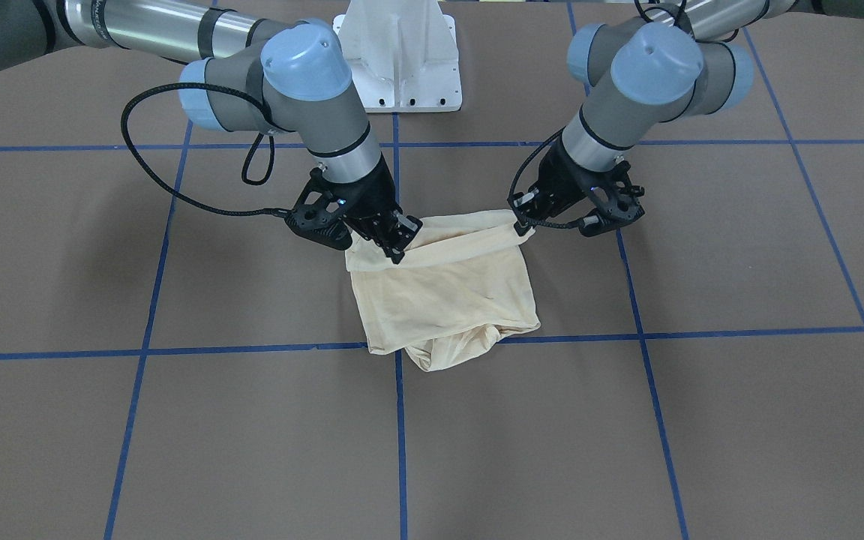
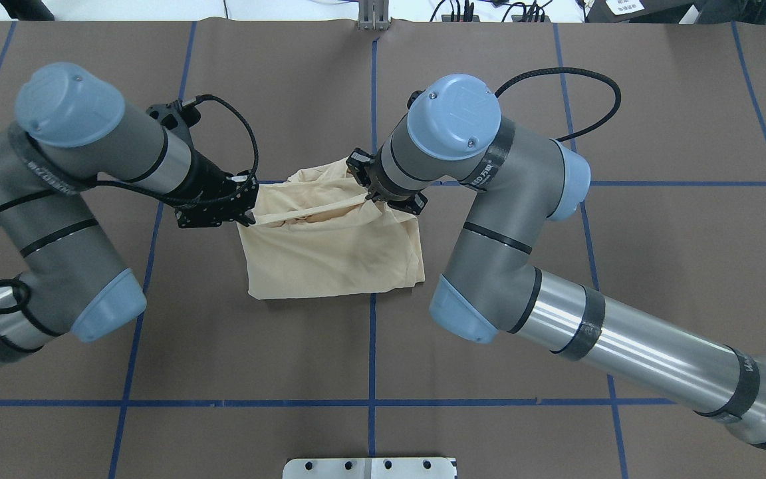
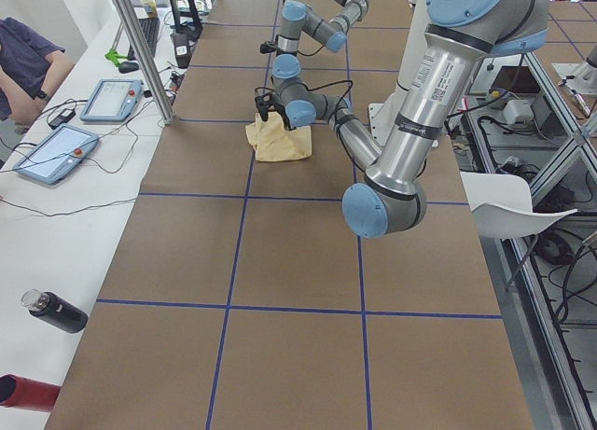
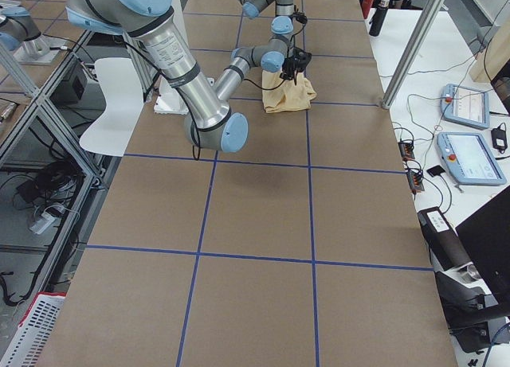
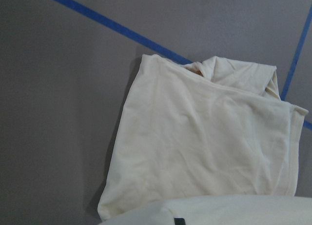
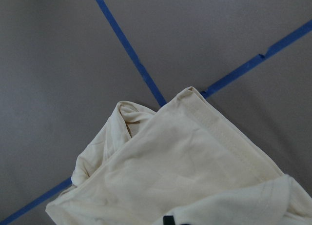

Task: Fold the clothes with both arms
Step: 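Lift the near corners with both grippers and fold them over toward the far edge, then lower the folded edge onto the far end and open both grippers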

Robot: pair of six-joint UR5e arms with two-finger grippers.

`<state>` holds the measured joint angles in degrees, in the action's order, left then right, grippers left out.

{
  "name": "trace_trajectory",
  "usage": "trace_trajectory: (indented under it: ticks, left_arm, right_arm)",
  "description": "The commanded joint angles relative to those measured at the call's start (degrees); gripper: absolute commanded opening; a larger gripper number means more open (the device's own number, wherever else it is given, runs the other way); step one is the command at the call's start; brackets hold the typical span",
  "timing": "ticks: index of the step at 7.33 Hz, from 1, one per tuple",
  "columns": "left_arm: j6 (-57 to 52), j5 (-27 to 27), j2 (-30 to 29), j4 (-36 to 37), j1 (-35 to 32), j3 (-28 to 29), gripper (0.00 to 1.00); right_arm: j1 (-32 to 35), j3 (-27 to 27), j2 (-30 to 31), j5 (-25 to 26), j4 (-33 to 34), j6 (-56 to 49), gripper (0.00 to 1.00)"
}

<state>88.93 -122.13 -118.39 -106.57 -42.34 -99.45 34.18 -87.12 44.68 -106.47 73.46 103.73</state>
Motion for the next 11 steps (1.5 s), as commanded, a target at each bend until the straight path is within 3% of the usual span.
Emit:
trace_trajectory:
  ticks: [1, 5, 10, 11]
  left_arm:
    - [-1.7, 0.0, -1.6, -1.6, -2.1, 4.5, 0.00]
    - [-1.4, 0.0, -5.7, -8.7, -2.5, 14.9, 0.00]
    - [-1.4, 0.1, -6.5, -8.7, -2.6, 17.0, 0.00]
    - [-1.5, 0.1, -6.5, -8.7, -2.7, 17.0, 0.32]
  right_arm:
    - [0.6, 9.1, -3.2, 1.0, -5.2, -0.1, 0.00]
    - [1.2, 17.2, -6.9, 1.8, -10.1, -0.3, 0.00]
    - [1.2, 19.0, -7.6, 2.1, -10.4, -0.5, 0.00]
    - [1.4, 19.1, -7.5, 2.1, -10.5, -0.5, 0.38]
